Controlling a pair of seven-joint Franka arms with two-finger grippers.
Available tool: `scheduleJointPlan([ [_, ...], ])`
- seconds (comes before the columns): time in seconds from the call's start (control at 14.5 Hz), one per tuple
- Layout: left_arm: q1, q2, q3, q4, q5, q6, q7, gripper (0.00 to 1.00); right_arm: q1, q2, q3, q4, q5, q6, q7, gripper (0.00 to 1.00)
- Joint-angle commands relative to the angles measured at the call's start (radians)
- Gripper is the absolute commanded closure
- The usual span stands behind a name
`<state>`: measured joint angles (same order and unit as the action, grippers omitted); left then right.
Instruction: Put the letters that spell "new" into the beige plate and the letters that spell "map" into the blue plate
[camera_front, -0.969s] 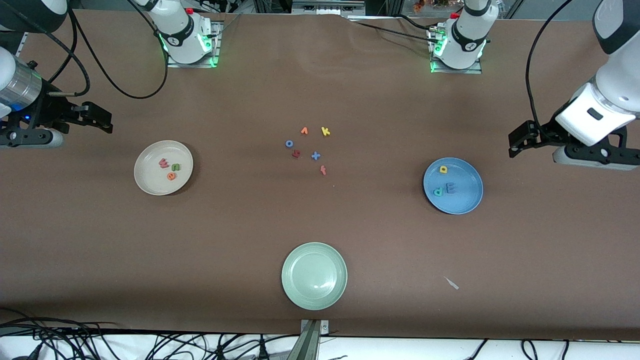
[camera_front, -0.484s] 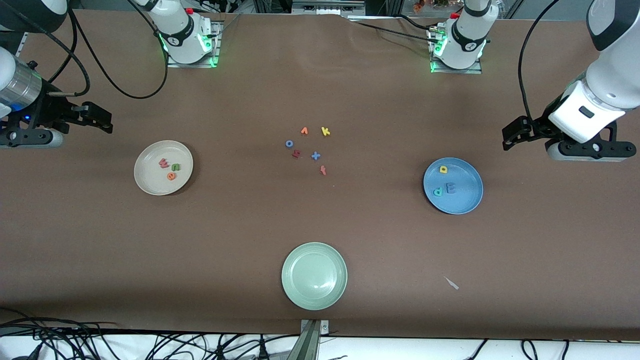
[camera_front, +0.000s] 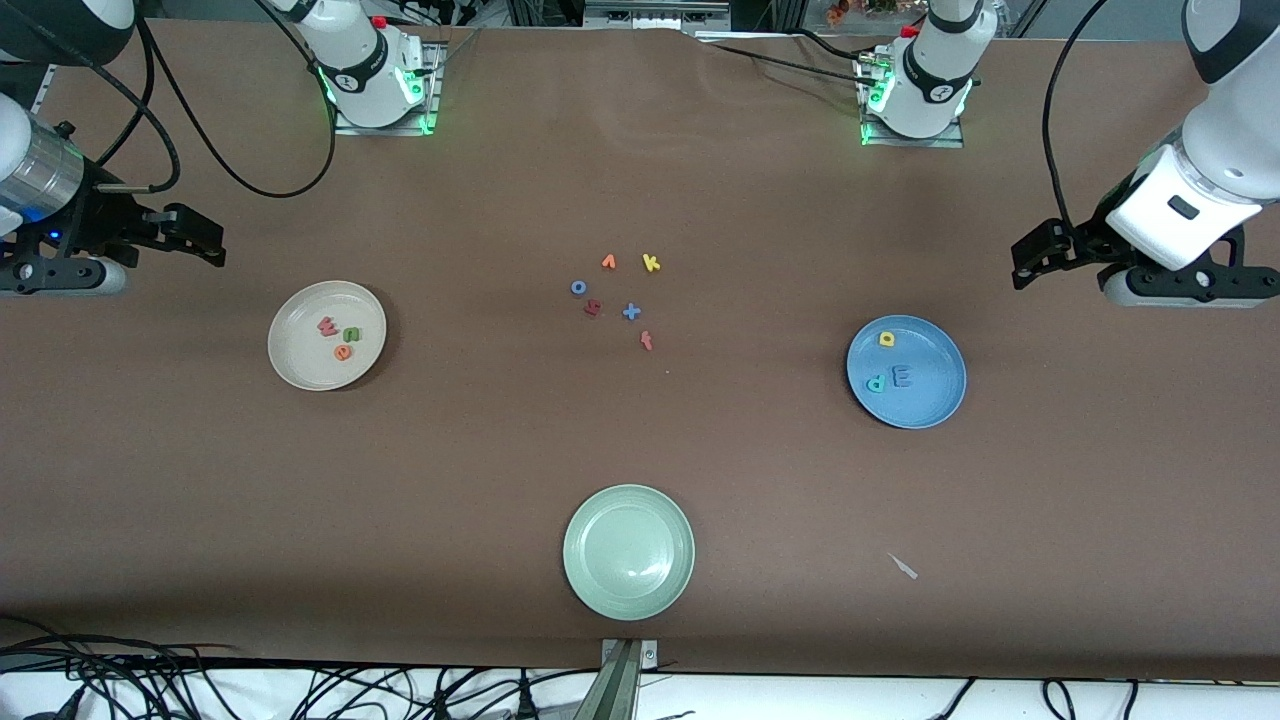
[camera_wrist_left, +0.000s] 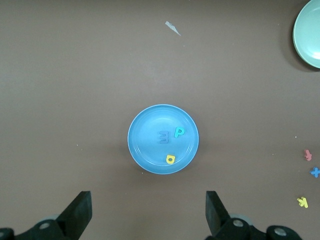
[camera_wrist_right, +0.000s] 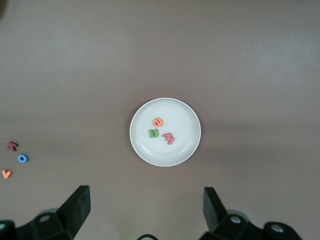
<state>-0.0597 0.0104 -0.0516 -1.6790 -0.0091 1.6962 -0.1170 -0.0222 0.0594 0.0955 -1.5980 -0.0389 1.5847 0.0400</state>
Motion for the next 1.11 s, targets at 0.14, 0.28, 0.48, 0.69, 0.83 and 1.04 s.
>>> scheduleJointPlan([
  [0.14,-0.017,-0.086,0.030,-0.104,0.008,0.040,-0.010,0.00,-0.004,-0.010,0.006,-0.008,-0.013,0.003,0.000,0.00],
  [0.28,-0.026,-0.084,0.030,-0.102,0.008,0.034,-0.010,0.00,-0.004,-0.010,0.006,-0.008,-0.013,0.003,0.000,0.00],
  [0.48,-0.031,-0.079,0.029,-0.082,0.011,0.004,-0.010,0.00,-0.004,-0.010,0.006,-0.008,-0.013,0.003,0.000,0.00],
  [0.69,-0.032,-0.075,0.027,-0.073,0.011,-0.009,-0.009,0.00,-0.004,-0.010,0.006,-0.008,-0.013,0.003,0.000,0.00],
  [0.83,-0.034,-0.070,0.006,-0.061,0.012,-0.009,-0.012,0.00,-0.004,-0.010,0.006,-0.010,-0.013,0.003,0.000,0.00],
  [1.04,-0.031,-0.066,0.001,-0.056,0.014,-0.007,-0.012,0.00,-0.004,-0.010,0.006,-0.010,-0.013,0.003,0.000,0.00],
])
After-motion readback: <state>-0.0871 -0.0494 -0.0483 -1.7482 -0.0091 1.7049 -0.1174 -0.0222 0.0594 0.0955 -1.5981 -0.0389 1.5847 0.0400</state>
